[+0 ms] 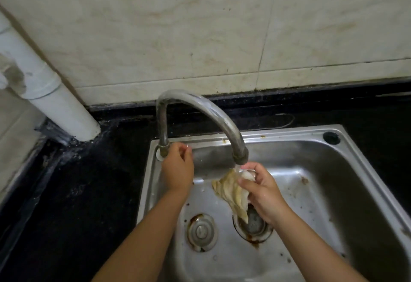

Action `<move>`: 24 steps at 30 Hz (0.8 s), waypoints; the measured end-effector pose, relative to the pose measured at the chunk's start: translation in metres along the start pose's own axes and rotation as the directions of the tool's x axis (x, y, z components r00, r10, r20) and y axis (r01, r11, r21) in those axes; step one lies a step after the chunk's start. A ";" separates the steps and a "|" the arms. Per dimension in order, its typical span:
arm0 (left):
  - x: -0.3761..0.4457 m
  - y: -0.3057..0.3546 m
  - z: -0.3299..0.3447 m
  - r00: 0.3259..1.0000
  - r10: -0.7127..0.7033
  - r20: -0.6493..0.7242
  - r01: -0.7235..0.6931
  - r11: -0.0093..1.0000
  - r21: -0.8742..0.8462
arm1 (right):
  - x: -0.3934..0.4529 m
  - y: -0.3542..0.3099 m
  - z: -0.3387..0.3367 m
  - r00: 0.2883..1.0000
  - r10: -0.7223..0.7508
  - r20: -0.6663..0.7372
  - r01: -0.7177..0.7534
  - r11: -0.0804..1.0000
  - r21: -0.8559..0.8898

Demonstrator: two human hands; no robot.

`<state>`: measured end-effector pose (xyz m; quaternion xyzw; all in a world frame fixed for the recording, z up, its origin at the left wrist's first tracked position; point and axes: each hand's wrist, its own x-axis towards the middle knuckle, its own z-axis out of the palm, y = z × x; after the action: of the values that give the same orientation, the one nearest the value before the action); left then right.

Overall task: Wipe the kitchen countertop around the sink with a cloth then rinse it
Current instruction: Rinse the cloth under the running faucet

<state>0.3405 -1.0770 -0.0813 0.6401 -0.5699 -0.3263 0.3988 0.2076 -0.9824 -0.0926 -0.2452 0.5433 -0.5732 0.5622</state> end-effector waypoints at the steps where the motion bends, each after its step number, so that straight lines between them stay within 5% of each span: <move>1: 0.003 0.001 0.001 1.000 0.019 -0.004 -0.019 1.000 0.017 | -0.001 -0.002 0.001 1.000 -0.005 -0.005 0.004 1.000 -0.015; 8: 0.027 0.013 0.007 1.000 0.014 -0.004 -0.013 0.998 0.066 | 0.000 -0.006 0.000 0.998 -0.045 -0.044 0.046 0.999 0.023; 11: -0.012 0.010 0.006 0.981 -0.002 0.194 -0.007 0.999 0.049 | -0.006 -0.007 -0.006 0.999 -0.028 -0.033 0.032 0.993 0.116; 14: -0.058 -0.014 0.010 0.803 -0.056 0.593 0.058 0.998 0.016 | -0.013 -0.007 -0.016 0.998 -0.035 0.044 0.025 0.976 0.216; 17: -0.086 -0.028 0.012 0.603 -0.083 0.794 0.299 0.945 -0.129 | -0.026 -0.008 -0.025 0.993 -0.082 0.090 0.061 0.975 0.212; 21: -0.106 -0.018 0.016 0.505 0.013 0.863 0.448 0.851 -0.274 | -0.049 -0.017 -0.034 0.993 -0.077 0.088 0.077 0.997 0.014; 24: -0.122 -0.004 0.019 0.509 0.035 0.860 0.475 0.822 -0.315 | -0.068 -0.032 -0.046 0.989 -0.056 0.139 0.099 0.941 -0.325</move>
<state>0.3090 -0.9592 -0.0986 0.3425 -0.4891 -0.7805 0.1852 0.1708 -0.9115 -0.0546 -0.3933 0.5846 -0.4787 0.5239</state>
